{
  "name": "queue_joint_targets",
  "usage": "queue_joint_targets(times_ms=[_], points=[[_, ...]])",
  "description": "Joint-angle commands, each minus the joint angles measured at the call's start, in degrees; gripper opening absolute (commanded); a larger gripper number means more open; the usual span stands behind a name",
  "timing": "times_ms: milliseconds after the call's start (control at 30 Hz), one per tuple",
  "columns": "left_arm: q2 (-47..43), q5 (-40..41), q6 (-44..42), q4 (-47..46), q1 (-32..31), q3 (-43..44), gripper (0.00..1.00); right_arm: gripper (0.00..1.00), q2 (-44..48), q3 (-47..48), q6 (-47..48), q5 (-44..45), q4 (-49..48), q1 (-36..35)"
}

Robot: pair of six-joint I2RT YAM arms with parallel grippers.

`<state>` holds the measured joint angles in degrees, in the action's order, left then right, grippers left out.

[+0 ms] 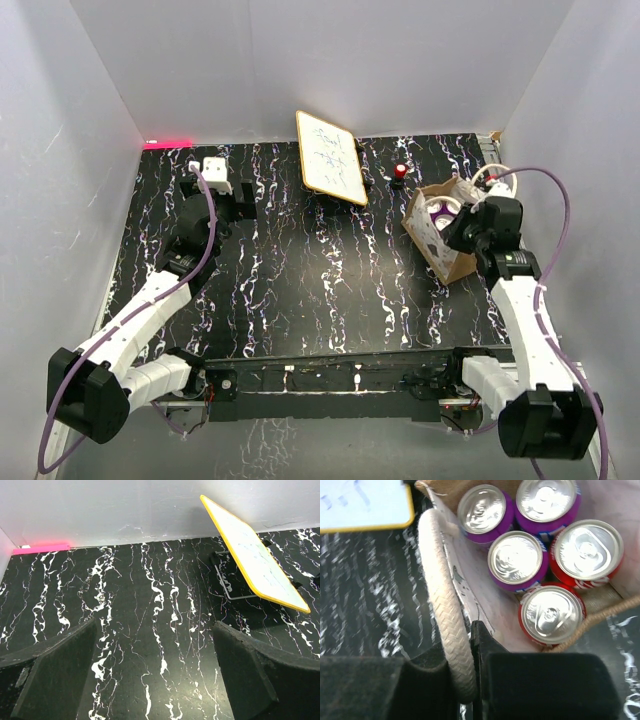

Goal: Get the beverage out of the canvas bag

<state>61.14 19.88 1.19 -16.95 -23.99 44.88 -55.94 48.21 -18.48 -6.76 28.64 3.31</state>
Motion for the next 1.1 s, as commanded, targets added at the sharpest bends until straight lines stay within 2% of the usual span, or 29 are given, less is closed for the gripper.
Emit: queue_joint_targets(times_ms=[0, 133, 367, 533, 700, 767, 900, 1000, 1067], points=[[-0.55, -1.14, 0.88, 0.11, -0.18, 2.17, 0.97, 0.08, 5.71, -1.9, -4.38, -13.62, 0.78, -2.33], [-0.5, -1.15, 1.02, 0.22, -0.23, 2.07, 0.97, 0.08, 7.1, -2.61, -8.12, -15.18, 1.05, -8.56], [-0.15, -0.29, 0.77, 0.52, -0.18, 2.26, 0.97, 0.08, 5.48, -2.17, -17.78, -4.0, -3.37, -31.4], [-0.53, -0.78, 1.82, 1.32, -0.23, 3.01, 0.97, 0.08, -0.76, -0.87, -22.68, 4.16, -10.04, -47.25], [-1.85, -1.47, 10.4, 8.33, -0.25, 6.67, 0.97, 0.11, -9.65, 3.87, -22.4, 10.98, -15.92, -58.91], [-2.6, -4.2, 14.4, 12.76, -0.19, 8.74, 0.97, 0.18, -12.17, 4.13, -21.98, 11.05, -17.88, -59.99], [-4.43, -12.76, 20.9, 21.41, -0.18, 11.69, 0.97, 0.44, -14.18, 3.77, -19.34, 11.0, -18.2, -60.13], [-5.76, -18.14, 23.94, 27.26, -0.2, 12.65, 0.97, 0.65, -12.42, 3.07, -16.38, 12.76, -15.33, -60.18], [-6.66, -21.68, 25.45, 30.03, -0.27, 12.49, 0.97, 0.76, -9.63, 2.56, -14.2, 14.56, -12.62, -60.15]])
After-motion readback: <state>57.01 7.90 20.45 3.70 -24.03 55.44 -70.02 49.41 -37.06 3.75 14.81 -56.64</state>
